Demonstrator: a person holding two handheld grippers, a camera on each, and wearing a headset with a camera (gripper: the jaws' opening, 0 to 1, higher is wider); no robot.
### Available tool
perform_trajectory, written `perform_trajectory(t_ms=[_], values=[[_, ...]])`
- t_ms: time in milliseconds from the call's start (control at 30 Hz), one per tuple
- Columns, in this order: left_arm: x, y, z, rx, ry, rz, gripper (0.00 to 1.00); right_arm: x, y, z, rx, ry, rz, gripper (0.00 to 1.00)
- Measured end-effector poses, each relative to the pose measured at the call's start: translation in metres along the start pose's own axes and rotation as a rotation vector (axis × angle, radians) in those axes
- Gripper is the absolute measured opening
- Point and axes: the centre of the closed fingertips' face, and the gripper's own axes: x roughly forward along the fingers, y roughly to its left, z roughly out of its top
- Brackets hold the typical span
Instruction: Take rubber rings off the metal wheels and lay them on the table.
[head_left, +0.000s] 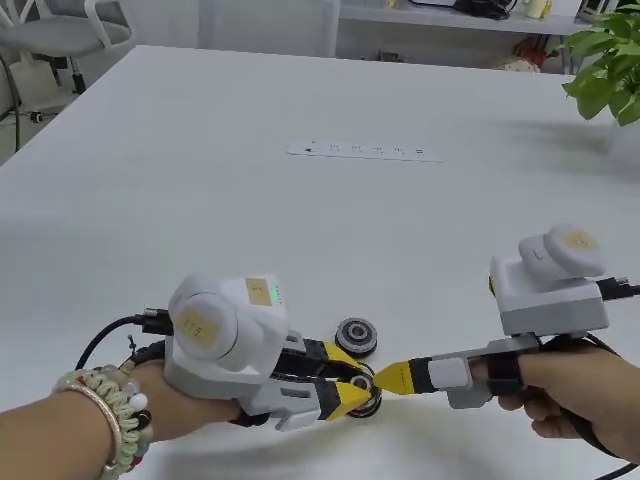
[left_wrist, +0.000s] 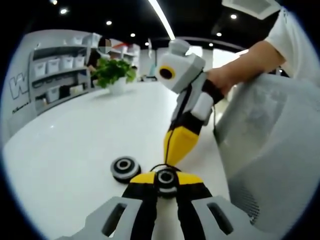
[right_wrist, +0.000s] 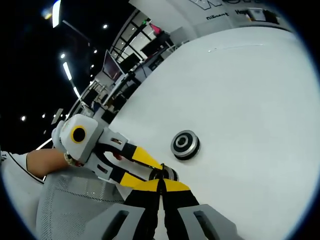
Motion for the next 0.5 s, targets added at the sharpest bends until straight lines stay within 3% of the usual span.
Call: perform_trajectory(t_ms=[233, 500], values=[[0.0014, -0.0002, 0.0011, 0.013, 0.005, 0.006, 0.14, 0.0007, -0.0033, -0.0023, -0.02, 0.008, -0.028, 0.0], [0.0019, 0.0003, 0.001, 0.014, 0.038, 0.01, 0.14, 0.0011, -0.0078, -0.0001, -0.045, 0.013, -0.038, 0.0]])
